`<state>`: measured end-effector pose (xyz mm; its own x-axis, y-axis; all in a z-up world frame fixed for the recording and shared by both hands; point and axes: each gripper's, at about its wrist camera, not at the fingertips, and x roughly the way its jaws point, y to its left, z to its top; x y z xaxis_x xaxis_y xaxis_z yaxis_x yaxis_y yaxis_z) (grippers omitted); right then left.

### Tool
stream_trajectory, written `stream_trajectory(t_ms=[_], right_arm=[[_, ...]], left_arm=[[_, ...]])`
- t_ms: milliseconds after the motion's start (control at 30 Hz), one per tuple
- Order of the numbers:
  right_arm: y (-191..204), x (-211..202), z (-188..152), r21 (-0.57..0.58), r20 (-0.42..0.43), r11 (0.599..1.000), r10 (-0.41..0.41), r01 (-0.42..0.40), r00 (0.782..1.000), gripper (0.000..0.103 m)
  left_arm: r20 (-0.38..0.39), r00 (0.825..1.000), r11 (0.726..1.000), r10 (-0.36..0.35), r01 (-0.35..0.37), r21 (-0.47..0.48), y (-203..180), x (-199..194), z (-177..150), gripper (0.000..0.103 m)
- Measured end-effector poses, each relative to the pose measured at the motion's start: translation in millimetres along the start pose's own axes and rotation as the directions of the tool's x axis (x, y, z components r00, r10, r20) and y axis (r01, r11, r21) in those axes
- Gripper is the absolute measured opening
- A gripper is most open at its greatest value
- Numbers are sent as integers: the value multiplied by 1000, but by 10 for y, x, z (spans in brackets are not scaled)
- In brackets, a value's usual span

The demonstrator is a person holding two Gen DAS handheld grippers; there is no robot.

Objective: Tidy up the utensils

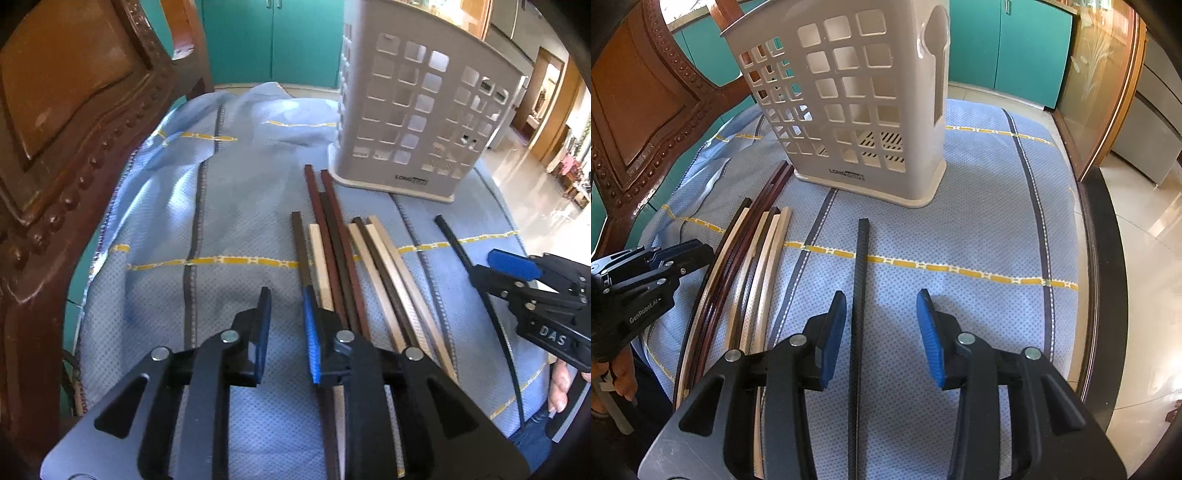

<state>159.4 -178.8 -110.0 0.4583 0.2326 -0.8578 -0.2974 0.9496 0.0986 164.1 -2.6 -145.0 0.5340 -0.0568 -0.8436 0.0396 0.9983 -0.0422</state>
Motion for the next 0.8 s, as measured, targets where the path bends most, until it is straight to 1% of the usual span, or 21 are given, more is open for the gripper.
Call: stream_trajectory(t_ms=[33, 133, 400, 500, 633, 800], right_arm=[[-2, -3, -2, -1, 0, 1000, 0, 0, 1000, 41], [12, -4, -2, -8, 0, 1000, -6, 6, 1000, 44], [19, -6, -5, -14, 2, 1000, -10, 10, 1000, 44], [28, -4, -7, -17, 2, 1000, -11, 11, 1000, 44], [13, -8, -6, -13, 0, 1000, -4, 4, 1000, 44], [1, -14, -13, -10, 0, 1000, -4, 4, 1000, 44]], left_arm=[[-6, 1000, 1000, -17, 17, 4, -11, 2, -6, 21], [-23, 1000, 1000, 2, -1, 26, -46, 46, -38, 24], [-12, 1000, 999, 20, -20, 41, -78, 42, -32, 24], [-11, 1000, 999, 22, -22, 39, -116, 78, -7, 9], [0, 1000, 1000, 13, -13, 21, -90, 37, 0, 7], [54, 998, 1000, 12, -13, 24, -57, -102, 36, 7]])
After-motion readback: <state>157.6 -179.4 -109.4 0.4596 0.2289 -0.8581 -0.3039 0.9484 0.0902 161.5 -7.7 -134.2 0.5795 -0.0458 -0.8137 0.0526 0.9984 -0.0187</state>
